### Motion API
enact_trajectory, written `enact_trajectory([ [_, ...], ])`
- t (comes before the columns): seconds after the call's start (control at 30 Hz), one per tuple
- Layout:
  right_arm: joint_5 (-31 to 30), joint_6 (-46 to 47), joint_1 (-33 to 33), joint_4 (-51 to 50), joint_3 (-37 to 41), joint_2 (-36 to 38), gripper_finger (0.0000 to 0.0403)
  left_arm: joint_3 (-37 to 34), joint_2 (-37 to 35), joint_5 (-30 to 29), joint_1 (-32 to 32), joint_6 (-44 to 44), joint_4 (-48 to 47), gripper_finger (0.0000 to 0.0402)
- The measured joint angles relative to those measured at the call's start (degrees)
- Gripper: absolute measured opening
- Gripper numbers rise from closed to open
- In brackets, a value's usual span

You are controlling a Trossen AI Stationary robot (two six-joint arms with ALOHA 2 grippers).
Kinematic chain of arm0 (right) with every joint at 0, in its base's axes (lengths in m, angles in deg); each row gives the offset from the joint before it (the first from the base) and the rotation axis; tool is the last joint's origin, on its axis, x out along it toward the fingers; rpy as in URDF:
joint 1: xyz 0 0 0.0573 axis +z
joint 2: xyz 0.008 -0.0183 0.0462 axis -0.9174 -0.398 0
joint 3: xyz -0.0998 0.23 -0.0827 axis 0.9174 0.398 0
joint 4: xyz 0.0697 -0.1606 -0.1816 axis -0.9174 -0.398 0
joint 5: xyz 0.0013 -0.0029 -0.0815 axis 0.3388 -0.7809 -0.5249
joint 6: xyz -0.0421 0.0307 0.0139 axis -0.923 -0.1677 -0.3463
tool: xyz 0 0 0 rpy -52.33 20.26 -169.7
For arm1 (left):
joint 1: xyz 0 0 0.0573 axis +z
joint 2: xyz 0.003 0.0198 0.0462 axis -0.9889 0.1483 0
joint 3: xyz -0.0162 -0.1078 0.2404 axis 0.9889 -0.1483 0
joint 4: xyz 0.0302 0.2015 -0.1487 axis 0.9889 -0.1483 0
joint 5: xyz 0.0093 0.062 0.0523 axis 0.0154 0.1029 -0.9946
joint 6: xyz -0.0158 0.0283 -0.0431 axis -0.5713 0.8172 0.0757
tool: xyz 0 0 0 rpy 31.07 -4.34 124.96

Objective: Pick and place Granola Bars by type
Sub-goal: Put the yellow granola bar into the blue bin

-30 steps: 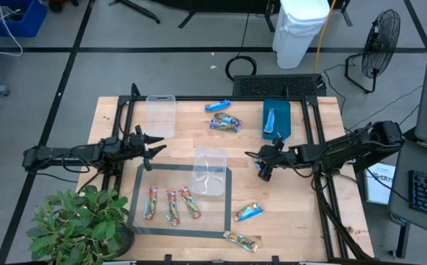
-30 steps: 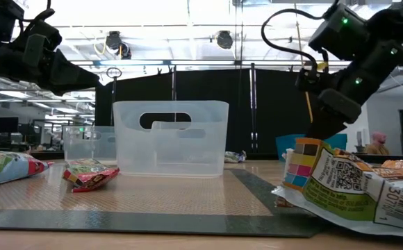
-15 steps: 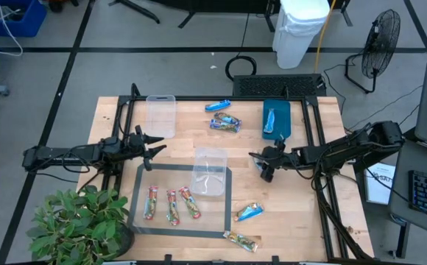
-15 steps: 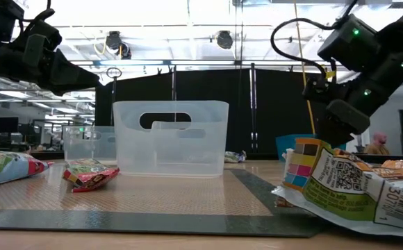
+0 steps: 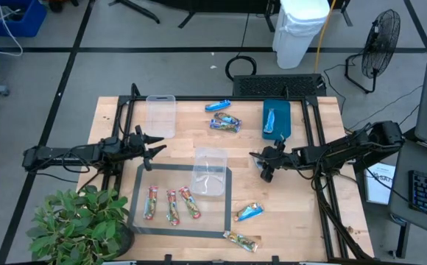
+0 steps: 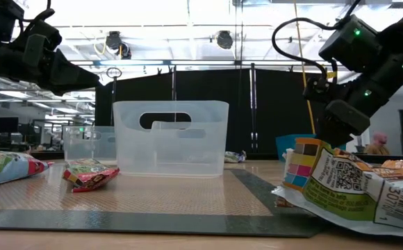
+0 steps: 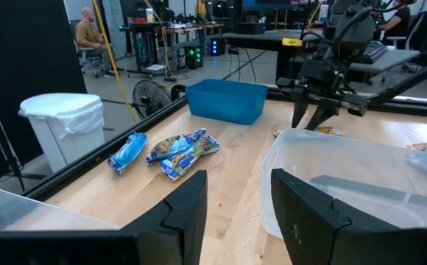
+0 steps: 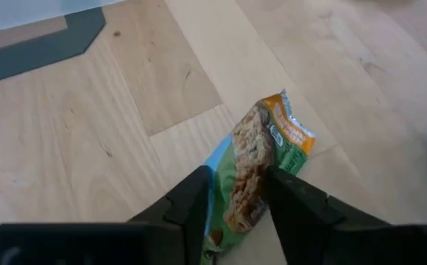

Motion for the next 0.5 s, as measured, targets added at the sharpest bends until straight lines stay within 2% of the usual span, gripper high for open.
enact_trajectory([
  [0.27,0.07,-0.58,0.00,-0.32,0.00,0.00,0.0011,0.00,0.01,0.00,0.00,0.00,0.00,0.0157],
  [0.5,0.30,-2.26,0.00,0.56,0.00,-0.02,0.0001,0.00,0.01,0.00,0.00,0.00,0.00,0.0157],
])
